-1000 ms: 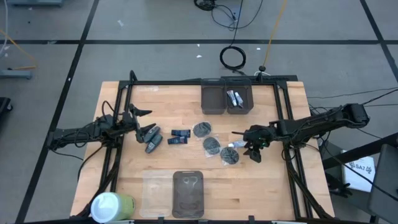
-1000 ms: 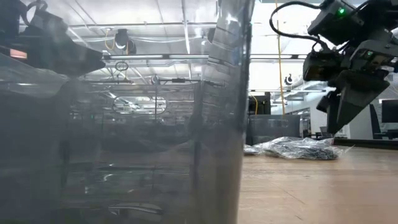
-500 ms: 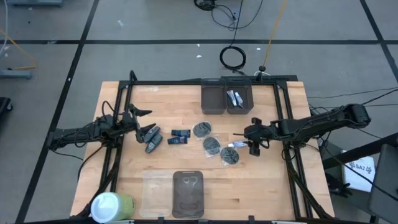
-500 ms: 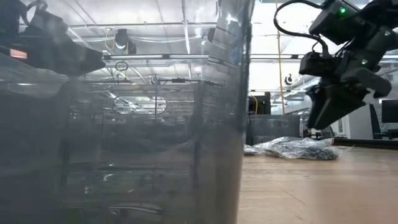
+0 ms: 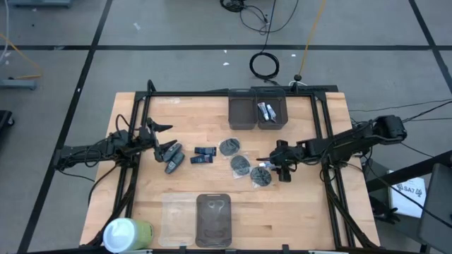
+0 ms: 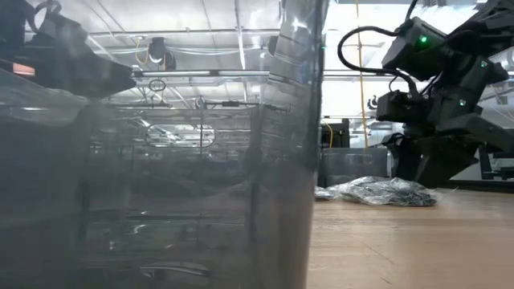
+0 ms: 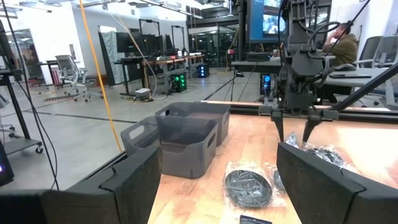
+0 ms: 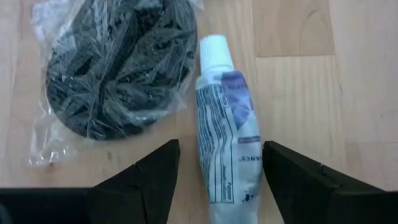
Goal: Pick & Place Travel size toiletries
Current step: Put the toothpaste into the top right black bin
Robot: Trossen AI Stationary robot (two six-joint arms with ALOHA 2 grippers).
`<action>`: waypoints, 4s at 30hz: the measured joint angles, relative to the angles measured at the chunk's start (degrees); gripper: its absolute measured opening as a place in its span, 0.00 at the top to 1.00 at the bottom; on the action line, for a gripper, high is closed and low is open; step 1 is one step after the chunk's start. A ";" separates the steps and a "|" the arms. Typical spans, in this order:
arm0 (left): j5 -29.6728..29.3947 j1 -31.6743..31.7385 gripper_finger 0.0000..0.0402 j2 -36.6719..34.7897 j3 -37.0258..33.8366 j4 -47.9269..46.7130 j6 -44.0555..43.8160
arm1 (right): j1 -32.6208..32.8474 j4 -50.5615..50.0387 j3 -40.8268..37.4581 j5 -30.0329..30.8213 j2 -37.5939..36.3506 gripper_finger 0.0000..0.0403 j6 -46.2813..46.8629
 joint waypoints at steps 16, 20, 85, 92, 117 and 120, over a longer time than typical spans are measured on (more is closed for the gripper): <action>0.00 0.00 0.23 0.00 0.00 0.00 -0.01 | 0.00 3.67 0.10 -0.02 2.74 0.57 0.62; 0.00 0.01 0.23 0.00 0.00 0.01 0.00 | 0.00 3.56 0.05 0.00 2.75 0.62 0.60; -0.02 0.01 0.23 0.00 0.00 0.01 0.00 | -0.13 5.56 -0.10 7.01 -12.09 0.89 3.68; -0.02 -0.01 0.23 0.00 0.00 0.00 0.00 | -0.13 4.92 -0.10 13.95 -15.69 0.89 3.69; -0.01 -0.01 0.23 0.00 0.00 0.00 0.00 | -9.00 12.51 -0.06 24.13 -18.10 0.89 4.78; 0.00 0.01 0.23 0.00 0.00 0.00 0.00 | -12.13 14.92 -0.06 24.15 -18.00 0.89 2.39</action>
